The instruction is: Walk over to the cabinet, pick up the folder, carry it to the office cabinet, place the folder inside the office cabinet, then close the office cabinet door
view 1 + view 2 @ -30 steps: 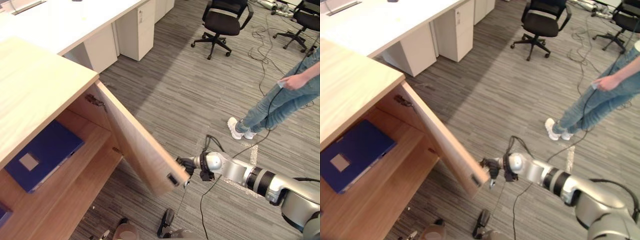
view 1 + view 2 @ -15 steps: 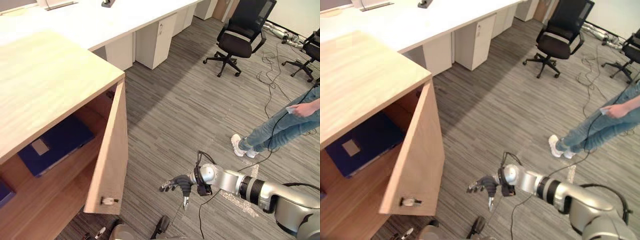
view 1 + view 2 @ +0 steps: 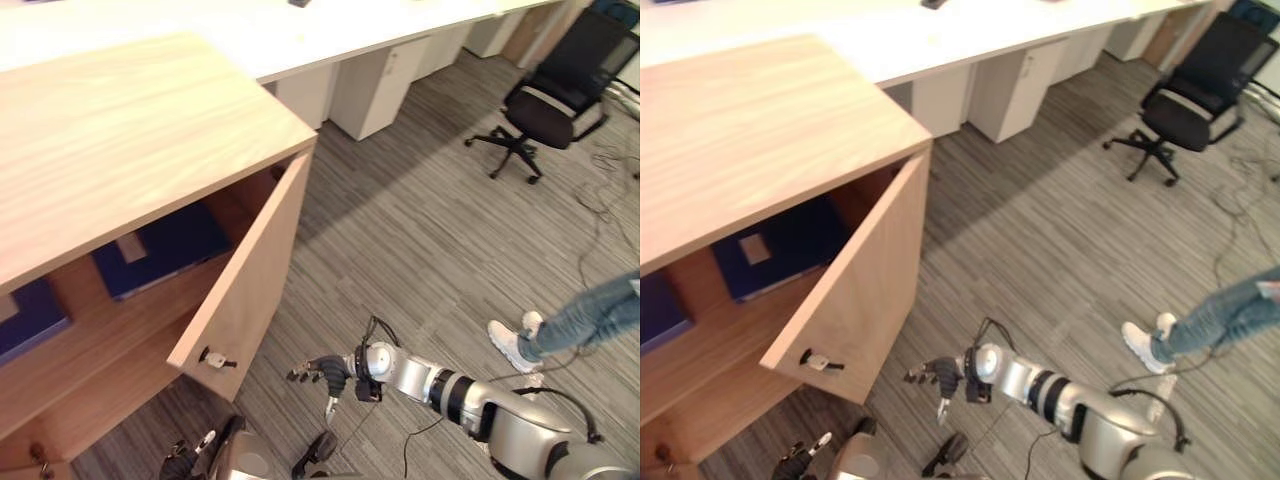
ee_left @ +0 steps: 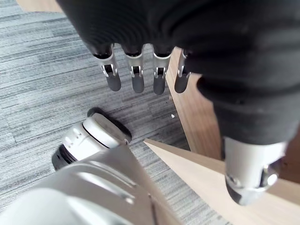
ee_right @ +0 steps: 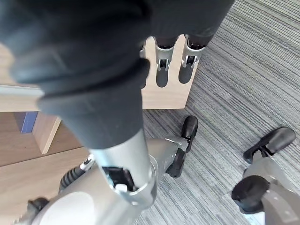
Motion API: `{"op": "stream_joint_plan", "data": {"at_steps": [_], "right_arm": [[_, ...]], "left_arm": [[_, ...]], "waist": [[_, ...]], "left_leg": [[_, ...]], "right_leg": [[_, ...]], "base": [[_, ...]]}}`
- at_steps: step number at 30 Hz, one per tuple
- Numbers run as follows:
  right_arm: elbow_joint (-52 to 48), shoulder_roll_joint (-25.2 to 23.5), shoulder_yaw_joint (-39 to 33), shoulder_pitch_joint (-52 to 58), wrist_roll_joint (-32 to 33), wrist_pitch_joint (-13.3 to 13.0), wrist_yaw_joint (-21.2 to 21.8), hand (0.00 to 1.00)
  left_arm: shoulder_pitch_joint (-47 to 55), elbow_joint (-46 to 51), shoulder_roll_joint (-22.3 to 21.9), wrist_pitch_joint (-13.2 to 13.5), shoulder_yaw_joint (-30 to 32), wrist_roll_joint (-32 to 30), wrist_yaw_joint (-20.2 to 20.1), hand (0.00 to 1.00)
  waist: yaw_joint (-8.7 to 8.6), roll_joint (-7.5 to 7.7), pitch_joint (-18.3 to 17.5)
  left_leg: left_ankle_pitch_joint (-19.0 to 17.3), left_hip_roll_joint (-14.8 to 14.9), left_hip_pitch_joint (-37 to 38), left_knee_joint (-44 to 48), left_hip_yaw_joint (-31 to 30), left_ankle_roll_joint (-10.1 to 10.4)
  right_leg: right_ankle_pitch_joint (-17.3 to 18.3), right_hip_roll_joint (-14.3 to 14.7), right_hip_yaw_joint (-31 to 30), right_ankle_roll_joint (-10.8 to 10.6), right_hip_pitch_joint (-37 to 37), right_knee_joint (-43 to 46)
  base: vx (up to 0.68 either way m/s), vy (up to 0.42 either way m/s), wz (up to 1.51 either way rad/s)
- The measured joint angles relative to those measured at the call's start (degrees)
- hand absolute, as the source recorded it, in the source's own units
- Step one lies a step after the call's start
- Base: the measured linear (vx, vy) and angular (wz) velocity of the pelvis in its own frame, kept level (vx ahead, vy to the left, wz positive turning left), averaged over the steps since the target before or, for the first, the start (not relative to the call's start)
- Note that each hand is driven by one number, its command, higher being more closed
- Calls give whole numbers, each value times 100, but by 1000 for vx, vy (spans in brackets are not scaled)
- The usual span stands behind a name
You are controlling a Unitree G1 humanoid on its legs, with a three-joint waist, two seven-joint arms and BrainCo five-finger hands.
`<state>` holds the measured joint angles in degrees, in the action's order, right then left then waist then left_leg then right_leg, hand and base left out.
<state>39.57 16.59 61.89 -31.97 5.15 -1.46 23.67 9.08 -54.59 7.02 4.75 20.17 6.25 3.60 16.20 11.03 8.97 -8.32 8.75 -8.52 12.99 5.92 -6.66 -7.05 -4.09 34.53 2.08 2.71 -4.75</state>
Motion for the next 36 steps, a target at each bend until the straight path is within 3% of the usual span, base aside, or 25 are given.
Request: {"op": "stream_joint_plan", "data": {"at_steps": [2, 3, 4, 5, 6, 7, 8, 9, 11, 16, 19, 20, 21, 22, 23, 24, 25, 27, 29, 31, 34, 36], "right_arm": [[627, -287, -630, 344, -283, -46, -246, 0], [1220, -529, -1195, 556, -546, -51, -486, 0], [1801, -747, -1914, 753, -788, -38, -747, 0], [2092, -855, -2341, 838, -921, -35, -902, 0], [2573, -1083, -3370, 1034, -1131, -21, -1211, 0], [2875, -1242, -4476, 1235, -1330, 27, -1519, 0], [2975, -1282, -5010, 1322, -1334, 57, -1670, 0], [3088, -1309, -5986, 1474, -1311, 143, -1936, 0], [3098, -1244, -7136, 1725, -1175, 292, -2451, 0], [3015, -1244, -7870, 2157, -1147, 474, -2841, 0], [2955, -1230, -8371, 2443, -1192, 493, -2843, 0], [2921, -1231, -8463, 2509, -1189, 495, -2841, 0], [2768, -1248, -8566, 2694, -1160, 500, -2844, 0], [2656, -1308, -8578, 2908, -1093, 487, -2842, 0], [2599, -1381, -8605, 3010, -1066, 479, -2842, 0], [2474, -1542, -8682, 3197, -1014, 478, -2844, 0], [2296, -1682, -8697, 3351, -877, 476, -2839, 0], [2201, -1736, -8681, 3481, -670, 455, -2838, 0], [2192, -1827, -8591, 3507, -598, 443, -2837, 0], [2184, -1895, -8428, 3569, -568, 404, -2823, 0], [2085, -1866, -8435, 3671, -557, 373, -2762, 0], [2093, -1882, -8434, 3728, -552, 371, -2760, 0]], "left_arm": [[6, 1, 2, 5, -103, 3, 29, 0], [8, -1, -17, 2, -115, 8, 89, 0], [22, 3, -82, -6, -122, 8, 144, 0], [23, 3, -114, -12, -125, 3, 165, 0], [27, 5, -109, -34, -181, -16, 177, 0], [23, 8, -73, -62, -250, -82, 177, 0], [23, 9, -69, -75, -279, -126, 179, 0], [28, 10, -67, -87, -345, -171, 182, 0], [42, 29, -78, -112, -504, -196, 179, 0], [73, 127, -161, -122, -608, -232, 181, 0], [160, 122, -216, -126, -605, -258, 208, 0], [197, 113, -221, -126, -609, -258, 218, 0], [297, 86, -231, -122, -671, -257, 224, 0], [349, 36, -228, -119, -752, -257, 231, 0], [348, -10, -213, -116, -747, -257, 242, 0], [331, -79, -221, -113, -690, -258, 278, 0], [331, -122, -217, -103, -618, -259, 302, 0], [362, -123, -271, -89, -382, -266, 335, 0], [368, -116, -308, -77, -85, -260, 359, 0], [439, -101, -423, -74, 312, -215, 377, 0], [465, -109, -628, -62, 698, -174, 380, 0], [466, -113, -641, -61, 796, -175, 384, 0]], "waist": [[-115, -39, 13], [-132, -109, 49], [-144, -225, 83], [-151, -274, 108], [-169, -284, 103], [-197, -294, 103], [-210, -298, 97], [-227, -340, 83], [-350, -487, 64], [-452, -677, 51], [-568, -848, -46], [-616, -883, -65], [-716, -950, -90], [-798, -965, -101], [-811, -977, -91], [-862, -973, -99], [-932, -959, -108], [-989, -883, -185], [-1003, -750, -278], [-1020, -642, -497], [-1090, -719, -666], [-1104, -693, -701]], "left_leg": [[18, 194, -58, 33, 523, 70], [129, 258, -79, 9, 686, 215], [407, 262, -71, -71, 673, 566], [548, 240, -35, -166, 637, 783], [739, 89, 40, -464, 505, 1082], [955, -134, 115, -798, 340, 1120], [1048, -232, 168, -973, 268, 1089], [1206, -403, 253, -1258, 160, 1041], [1335, -669, 317, -1502, -109, 960], [1337, -968, 484, -1490, -589, 957], [1317, -1179, 495, -1427, -1027, 912], [1294, -1230, 502, -1388, -1145, 845], [1243, -1303, 573, -1346, -1342, 678], [1183, -1374, 645, -1301, -1568, 550], [1162, -1385, 652, -1258, -1638, 525], [1102, -1384, 642, -1154, -1830, 476], [1066, -1381, 626, -1106, -1937, 496], [1047, -1389, 572, -1064, -2065, 556], [1020, -1390, 541, -1078, -2080, 623], [951, -1286, 477, -1093, -2007, 752], [1124, -829, 538, -1336, -1843, 1093], [1223, -691, 643, -1543, -1850, 1181]], "right_leg": [[68, -140, 449, -86, -125, 7], [119, -215, 679, -147, -200, 69], [161, -285, 912, -222, -280, 154], [175, -328, 1002, -256, -329, 184], [184, -442, 1183, -326, -357, 223], [166, -596, 1370, -359, -378, 258], [160, -676, 1442, -394, -392, 283], [142, -827, 1582, -470, -412, 344], [98, -1046, 1869, -530, -531, 376], [90, -1326, 2325, -574, -979, 519], [241, -1742, 2660, -638, -1141, 1184], [306, -1869, 2622, -620, -1176, 1413], [459, -2175, 2168, -411, -1131, 2046], [697, -2389, 1156, -303, -880, 2676], [984, -2350, 502, -302, -721, 2834], [1419, -1999, -798, -502, -497, 2793], [1573, -1671, -1841, -655, -341, 2692], [1591, -1413, -2408, -734, -252, 2304], [1300, -1316, -2357, -920, -221, 1862], [1345, -1209, -2247, -1146, -281, 1540], [1419, -852, -2061, -1049, -243, 1394], [1429, -703, -2029, -1008, -300, 1332]], "base": [[73, 45, 121], [89, 137, 108], [94, 184, 98], [128, 261, 92], [131, 227, 94], [189, 259, 94], [197, 230, 82], [228, 273, 68], [191, 213, 72], [130, 108, 59], [78, 104, 66], [80, 148, 87], [48, 176, 86], [31, 165, 78], [-10, 101, 75], [-22, -9, 77], [-28, -51, 74], [-63, -143, 52], [-59, -236, 24], [-21, -309, -9], [27, -238, 3], [58, -170, 5]]}}
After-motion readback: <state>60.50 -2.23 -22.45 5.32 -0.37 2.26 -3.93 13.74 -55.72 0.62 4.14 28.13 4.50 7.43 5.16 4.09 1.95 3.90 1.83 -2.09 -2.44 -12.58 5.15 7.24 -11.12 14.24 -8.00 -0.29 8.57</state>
